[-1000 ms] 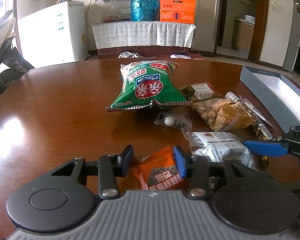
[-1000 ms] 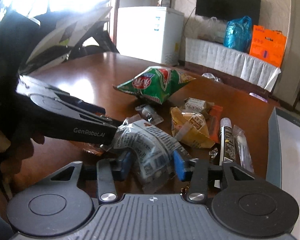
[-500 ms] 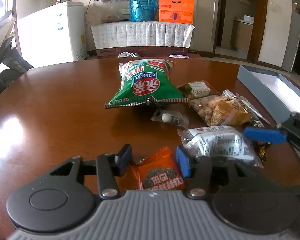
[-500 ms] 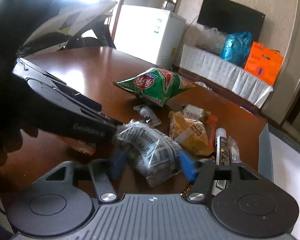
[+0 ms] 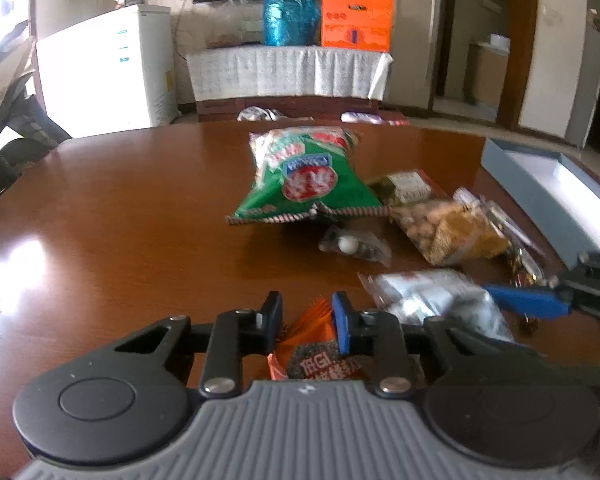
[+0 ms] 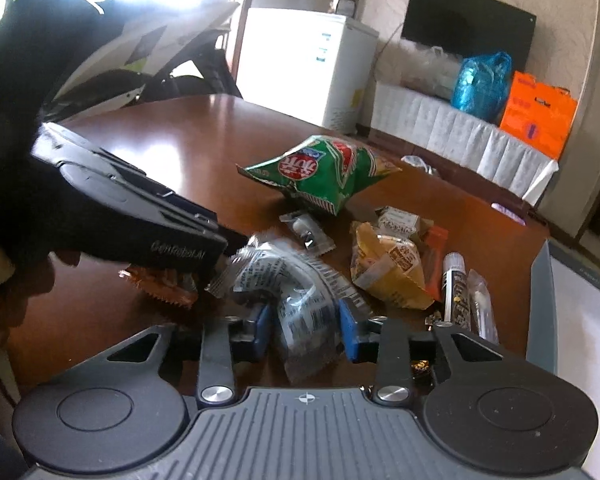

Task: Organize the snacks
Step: 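Carry both packets over the grey box and open both tools to drop them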

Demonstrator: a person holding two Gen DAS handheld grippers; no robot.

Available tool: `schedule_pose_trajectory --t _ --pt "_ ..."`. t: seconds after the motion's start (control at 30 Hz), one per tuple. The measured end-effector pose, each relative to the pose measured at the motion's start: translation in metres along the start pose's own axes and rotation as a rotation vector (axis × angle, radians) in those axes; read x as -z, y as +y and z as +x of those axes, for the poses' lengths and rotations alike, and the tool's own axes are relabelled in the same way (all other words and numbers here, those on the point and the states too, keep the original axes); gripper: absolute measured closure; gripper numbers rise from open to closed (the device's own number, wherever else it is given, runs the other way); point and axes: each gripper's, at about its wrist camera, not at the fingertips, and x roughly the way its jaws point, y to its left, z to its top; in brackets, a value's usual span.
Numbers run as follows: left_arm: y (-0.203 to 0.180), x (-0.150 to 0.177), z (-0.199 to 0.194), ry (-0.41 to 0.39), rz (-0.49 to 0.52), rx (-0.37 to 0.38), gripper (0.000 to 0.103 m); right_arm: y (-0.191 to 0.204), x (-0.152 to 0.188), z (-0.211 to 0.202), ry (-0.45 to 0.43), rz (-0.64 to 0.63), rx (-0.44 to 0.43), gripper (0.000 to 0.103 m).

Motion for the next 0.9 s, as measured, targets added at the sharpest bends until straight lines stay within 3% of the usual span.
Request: schedule_pose_trajectory --t 0.2,0.47,0.6,0.9 --pt "0.004 -0.001 -0.005 -0.011 -0.022 -0.007 0.079 0.001 0.002 -0.006 0.0 -0.008 -0.005 0.072" --pt "-0.011 -0.013 -0.02 -0.066 0.004 0.023 0.079 -0.01 -0.005 -0.037 -0.062 -0.005 0.025 0.073" --pt "-0.042 -0.027 -0.029 -0.103 0.053 0.058 0.079 -0.03 -0.003 -0.067 -0.1 0.013 0.074 0.073" --pt "-0.159 -0.063 -0.032 -0.165 0.129 0.255 0.079 -0.114 0.036 -0.128 -0.09 0.112 0.292 0.073"
